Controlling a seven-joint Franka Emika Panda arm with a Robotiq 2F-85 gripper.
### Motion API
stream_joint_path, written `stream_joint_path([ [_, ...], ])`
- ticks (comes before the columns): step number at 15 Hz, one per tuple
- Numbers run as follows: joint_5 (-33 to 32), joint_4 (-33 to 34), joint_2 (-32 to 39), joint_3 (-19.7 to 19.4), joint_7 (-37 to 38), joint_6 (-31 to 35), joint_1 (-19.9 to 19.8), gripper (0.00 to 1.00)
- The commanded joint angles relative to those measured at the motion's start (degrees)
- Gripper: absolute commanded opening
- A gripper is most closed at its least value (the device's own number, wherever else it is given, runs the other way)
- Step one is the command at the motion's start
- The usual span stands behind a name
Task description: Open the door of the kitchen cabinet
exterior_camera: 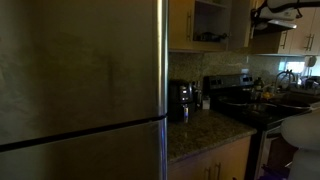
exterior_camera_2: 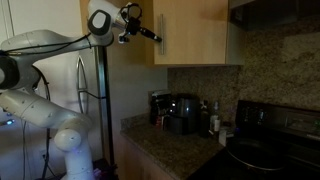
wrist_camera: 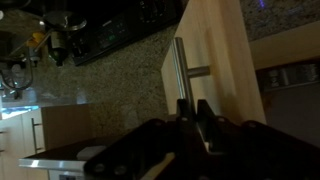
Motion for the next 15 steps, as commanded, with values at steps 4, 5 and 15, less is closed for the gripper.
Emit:
stream_joint_path([
  [4, -7.0, 4.7, 3.4, -11.3, -0.1, -0.6, -11.4, 0.19],
  [5, -6.3, 5.6, 4.1, -11.5, 0.9, -4.8, -12.3, 0.28],
  [15, 12.2, -11.9, -6.1, -8.7, 3.9, -23.2, -0.8, 1.00],
])
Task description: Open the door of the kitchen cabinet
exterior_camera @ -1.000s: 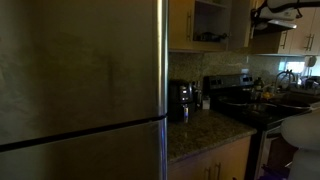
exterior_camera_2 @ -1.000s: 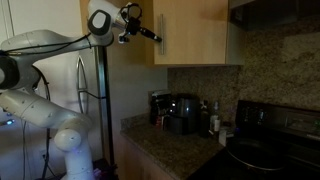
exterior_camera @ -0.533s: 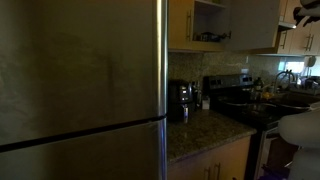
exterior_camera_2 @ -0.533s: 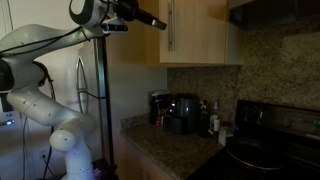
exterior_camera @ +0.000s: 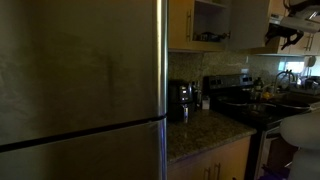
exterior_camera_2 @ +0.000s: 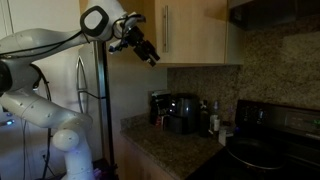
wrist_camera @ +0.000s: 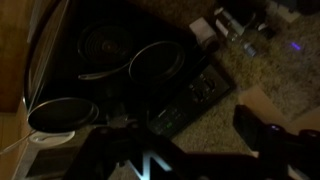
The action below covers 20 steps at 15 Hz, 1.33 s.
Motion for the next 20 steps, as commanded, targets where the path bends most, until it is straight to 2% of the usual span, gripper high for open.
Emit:
stream_joint_path([
  [1, 5.8, -11.3, -6.0, 1.5, 1.2, -3.0, 3.2, 1.00],
  [3, 9.3, -15.1, -7.1, 1.9, 0.6, -5.3, 5.3, 1.00],
  [7, 18.5, -18.6, -6.9, 4.8, 1.1, -9.4, 10.9, 1.00],
  [10, 25.5, -20.0, -6.8, 9.2, -1.2, -7.8, 16.7, 1.00],
  [13, 24.8, -16.9, -5.2, 15.3, -3.5, -3.8, 20.2, 1.00],
  [15, 22.5, -14.1, -3.7, 17.9, -4.8, -1.6, 21.5, 1.00],
  [17, 19.4, -9.9, -1.1, 19.3, -7.1, 0.3, 21.8, 1.00],
  [20, 12.9, -1.6, 4.3, 18.5, -12.2, 3.4, 21.4, 1.00],
])
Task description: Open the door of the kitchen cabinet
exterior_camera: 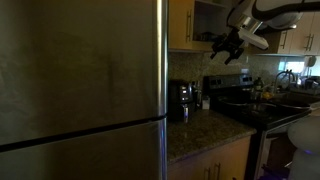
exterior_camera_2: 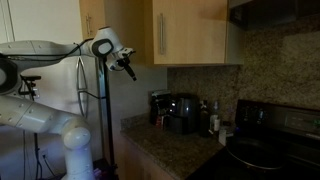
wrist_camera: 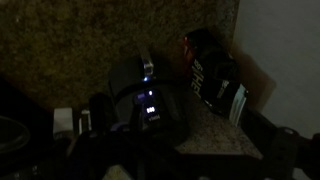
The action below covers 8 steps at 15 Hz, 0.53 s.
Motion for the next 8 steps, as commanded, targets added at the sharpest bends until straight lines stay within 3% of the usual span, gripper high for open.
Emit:
stream_joint_path([
  [1, -7.0, 10.9, 8.8, -1.6, -7.2, 3.7, -0.2, 1.00],
  [5, -13.0, 19.2, 13.2, -4.1, -9.5, 13.5, -1.1, 1.00],
  [6, -12.0, 15.2, 10.3, -3.9, -8.2, 10.2, 0.6, 1.00],
  [8, -12.8, 18.1, 12.1, -4.7, -8.3, 12.5, 0.3, 1.00],
])
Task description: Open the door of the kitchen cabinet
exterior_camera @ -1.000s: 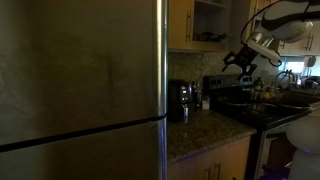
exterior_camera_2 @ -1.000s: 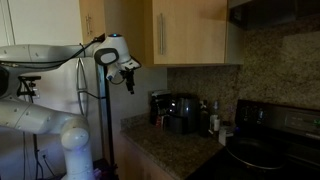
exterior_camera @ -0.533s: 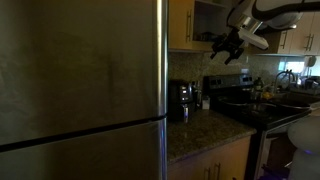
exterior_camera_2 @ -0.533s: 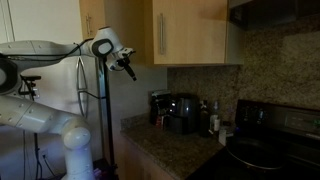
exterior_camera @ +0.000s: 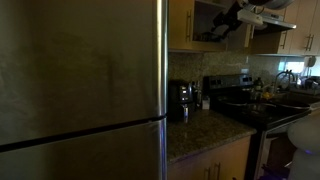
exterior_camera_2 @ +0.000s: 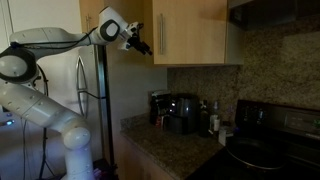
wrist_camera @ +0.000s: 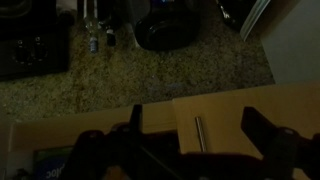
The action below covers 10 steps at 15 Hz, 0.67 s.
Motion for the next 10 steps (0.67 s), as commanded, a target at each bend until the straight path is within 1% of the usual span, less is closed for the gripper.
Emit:
stream_joint_path([
  [1, -0.6, 0.7, 0.5, -0.3, 0.4, -0.1, 0.6, 1.00],
  [2, -2.1, 0.7, 0.5, -0.1, 0.4, 2.0, -0.7, 1.00],
  [7, -8.2, 0.4, 0.0, -1.6, 1.2, 5.7, -4.8, 1.00],
  [10, -12.7, 0.1, -1.0, -1.3, 4.3, 6.3, -9.3, 1.00],
])
